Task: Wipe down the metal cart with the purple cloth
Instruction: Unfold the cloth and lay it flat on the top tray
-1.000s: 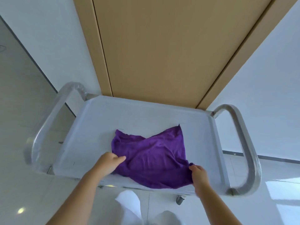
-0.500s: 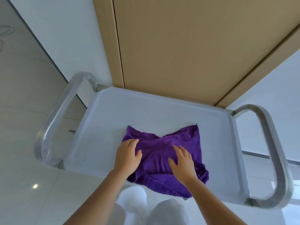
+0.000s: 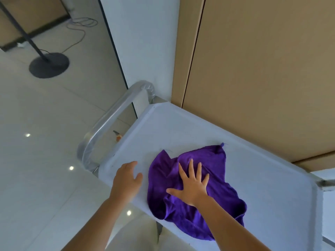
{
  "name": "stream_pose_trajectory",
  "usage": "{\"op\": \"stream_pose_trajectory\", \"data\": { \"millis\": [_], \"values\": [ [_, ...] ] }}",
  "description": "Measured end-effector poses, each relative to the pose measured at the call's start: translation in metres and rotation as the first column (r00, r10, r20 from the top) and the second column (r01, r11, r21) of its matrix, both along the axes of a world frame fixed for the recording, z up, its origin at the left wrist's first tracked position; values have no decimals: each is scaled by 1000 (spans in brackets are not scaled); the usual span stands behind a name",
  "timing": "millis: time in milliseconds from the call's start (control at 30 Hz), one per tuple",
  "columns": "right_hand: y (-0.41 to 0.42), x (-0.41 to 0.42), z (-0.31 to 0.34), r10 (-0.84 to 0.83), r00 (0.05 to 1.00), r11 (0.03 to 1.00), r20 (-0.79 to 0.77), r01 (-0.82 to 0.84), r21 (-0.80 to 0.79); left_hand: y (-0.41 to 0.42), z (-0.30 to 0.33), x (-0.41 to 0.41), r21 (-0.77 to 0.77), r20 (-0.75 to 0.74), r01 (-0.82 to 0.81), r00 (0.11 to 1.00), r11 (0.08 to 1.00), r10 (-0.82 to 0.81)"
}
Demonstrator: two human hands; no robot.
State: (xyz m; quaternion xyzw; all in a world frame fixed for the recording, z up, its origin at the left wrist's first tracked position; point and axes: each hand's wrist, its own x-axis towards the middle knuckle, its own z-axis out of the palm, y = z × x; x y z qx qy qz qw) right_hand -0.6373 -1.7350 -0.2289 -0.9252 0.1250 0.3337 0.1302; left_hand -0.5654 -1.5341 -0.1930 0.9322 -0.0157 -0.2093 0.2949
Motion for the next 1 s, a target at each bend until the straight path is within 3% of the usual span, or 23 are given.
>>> {"op": "stream_pose_trajectory", "data": {
  "millis": [133, 467, 600, 767, 867, 1000],
  "values": [
    [28, 51, -1, 244, 969, 969, 43, -245, 31, 7, -1, 16, -68, 3, -98, 995, 993, 98],
    [76, 180, -13, 536, 824, 835, 185, -549, 26, 23, -8, 61, -127, 35, -215, 975, 968, 221],
    [57, 245, -13, 394, 896, 912, 207, -410, 37, 30, -16, 75, -115, 31, -208, 977, 971, 213],
    [51, 291, -14, 226, 953, 973, 202, -211, -92, 40, -23, 83, -99, 2, -228, 973, 969, 229],
    [79, 273, -21, 150, 925, 987, 349, -118, -114, 43, -18, 87, -69, -124, -269, 958, 961, 259],
    [116, 234, -20, 257, 889, 966, 379, -247, -75, 41, -1, 104, -42, -352, -377, 872, 925, 340]
  ]
}}
